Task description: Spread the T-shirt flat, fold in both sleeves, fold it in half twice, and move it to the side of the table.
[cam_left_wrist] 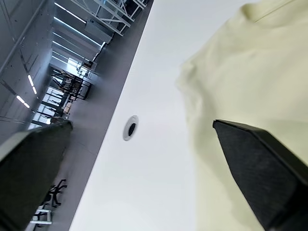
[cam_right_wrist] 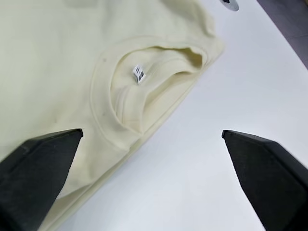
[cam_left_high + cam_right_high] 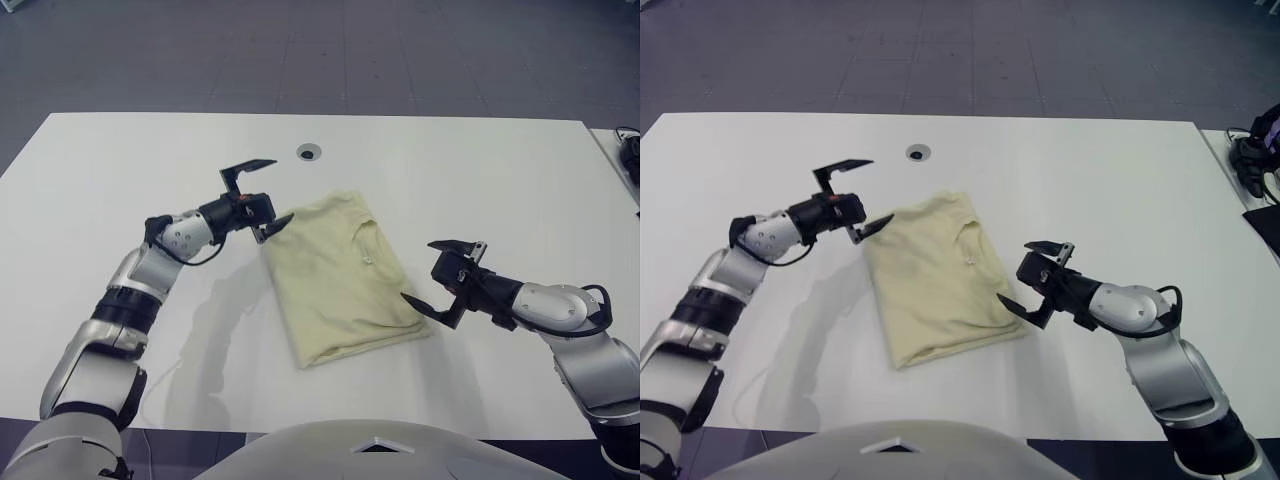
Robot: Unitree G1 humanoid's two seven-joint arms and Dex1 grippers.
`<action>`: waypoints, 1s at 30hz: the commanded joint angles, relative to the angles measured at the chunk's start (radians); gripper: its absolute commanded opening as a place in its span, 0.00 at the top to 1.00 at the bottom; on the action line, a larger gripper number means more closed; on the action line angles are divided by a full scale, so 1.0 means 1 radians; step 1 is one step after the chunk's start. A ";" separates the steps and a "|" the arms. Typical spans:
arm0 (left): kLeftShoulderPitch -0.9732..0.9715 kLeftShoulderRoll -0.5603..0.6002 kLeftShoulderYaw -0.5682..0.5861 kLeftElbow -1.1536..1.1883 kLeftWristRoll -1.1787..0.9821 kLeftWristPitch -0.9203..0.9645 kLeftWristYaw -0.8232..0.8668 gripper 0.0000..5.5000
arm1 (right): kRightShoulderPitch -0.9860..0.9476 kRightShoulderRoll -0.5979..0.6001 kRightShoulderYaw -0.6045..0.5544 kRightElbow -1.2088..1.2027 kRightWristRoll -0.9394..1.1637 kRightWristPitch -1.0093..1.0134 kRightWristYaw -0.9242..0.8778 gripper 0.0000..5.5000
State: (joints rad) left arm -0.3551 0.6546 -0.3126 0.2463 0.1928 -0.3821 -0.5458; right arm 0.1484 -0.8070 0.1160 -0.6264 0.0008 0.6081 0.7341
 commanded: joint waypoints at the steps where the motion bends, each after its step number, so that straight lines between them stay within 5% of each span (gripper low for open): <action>1: 0.082 0.048 0.023 -0.106 0.072 0.159 -0.028 0.02 | 0.079 -0.073 0.070 0.103 -0.117 -0.136 -0.016 0.02; 11: -0.222 -0.111 -0.074 0.395 0.239 0.069 0.073 0.02 | 0.098 -0.001 0.108 0.051 -0.102 -0.078 -0.029 0.02; 20: -0.463 -0.200 -0.166 0.847 0.349 -0.107 0.208 0.02 | -0.031 0.170 -0.051 -0.009 0.110 0.146 -0.081 0.02; 24: -0.414 -0.101 -0.114 0.685 0.292 -0.180 0.153 0.02 | 0.084 0.155 -0.174 -0.084 0.149 0.073 -0.075 0.02; 30: -0.010 0.111 0.069 0.036 0.061 -0.068 -0.023 0.02 | 0.288 -0.006 -0.131 -0.063 -0.027 -0.350 0.008 0.02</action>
State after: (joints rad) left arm -0.5854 0.6638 -0.3340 0.5903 0.3765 -0.5169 -0.4836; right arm 0.3716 -0.7385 -0.0375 -0.7029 0.0558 0.4516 0.7086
